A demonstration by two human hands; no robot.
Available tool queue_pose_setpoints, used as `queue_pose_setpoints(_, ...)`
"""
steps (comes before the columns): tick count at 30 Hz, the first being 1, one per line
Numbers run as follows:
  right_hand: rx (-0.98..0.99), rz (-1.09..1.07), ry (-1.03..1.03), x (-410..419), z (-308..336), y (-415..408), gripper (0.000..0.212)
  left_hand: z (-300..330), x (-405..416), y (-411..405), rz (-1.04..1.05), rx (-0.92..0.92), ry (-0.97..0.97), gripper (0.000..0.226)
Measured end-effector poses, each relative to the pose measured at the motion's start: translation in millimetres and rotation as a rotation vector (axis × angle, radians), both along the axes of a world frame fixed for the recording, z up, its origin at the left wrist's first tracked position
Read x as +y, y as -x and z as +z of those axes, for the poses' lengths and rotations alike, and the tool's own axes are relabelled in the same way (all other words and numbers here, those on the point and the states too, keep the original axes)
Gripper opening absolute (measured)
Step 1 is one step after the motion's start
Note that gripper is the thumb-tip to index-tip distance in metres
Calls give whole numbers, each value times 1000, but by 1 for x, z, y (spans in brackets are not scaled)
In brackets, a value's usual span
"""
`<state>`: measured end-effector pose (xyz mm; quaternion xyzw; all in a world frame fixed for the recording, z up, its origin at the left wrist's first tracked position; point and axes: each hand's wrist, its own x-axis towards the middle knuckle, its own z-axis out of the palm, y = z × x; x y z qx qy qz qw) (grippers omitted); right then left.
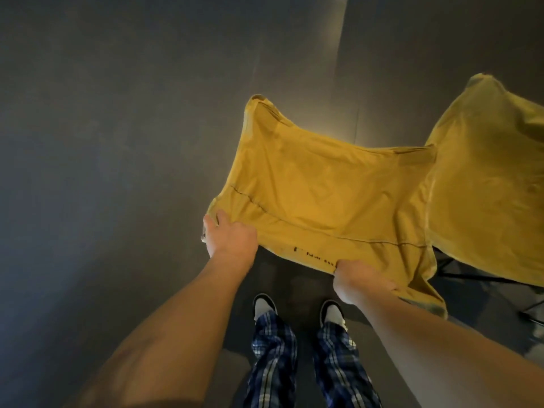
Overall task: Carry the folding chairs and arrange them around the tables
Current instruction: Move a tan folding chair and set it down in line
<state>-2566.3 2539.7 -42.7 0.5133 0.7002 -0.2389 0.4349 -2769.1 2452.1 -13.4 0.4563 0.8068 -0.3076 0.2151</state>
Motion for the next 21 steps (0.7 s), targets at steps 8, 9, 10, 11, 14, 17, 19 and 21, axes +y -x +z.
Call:
queue_pose_setpoints(8,42,178,29,-9,1,12,34,7,-59,-14,149,-46,39,27)
queue_pose_setpoints(9,52,224,31,-13,2,15,32,8,-70,-18,194,-46,49,28)
queue_pose_setpoints(10,65,264,31,-16,2,17,29,10,-81,-22,246,-49,48,27)
queue_pose_setpoints(11,86,311,35,-19,2,19,26,11,-92,-27,305,-52,43,26)
queue_pose_setpoints(14,143,460,26,-26,8,25,20,12,-123,-53,484,-57,52,32)
queue_pose_setpoints(17,208,636,22,-40,19,25,21,14,-159,-95,707,-76,54,38)
queue_pose_setpoints(19,223,792,18,-53,28,20,22,17,-180,-128,871,-78,16,41)
queue_pose_setpoints(21,211,968,-12,-68,36,11,23,18,-200,-167,1019,-99,-7,40)
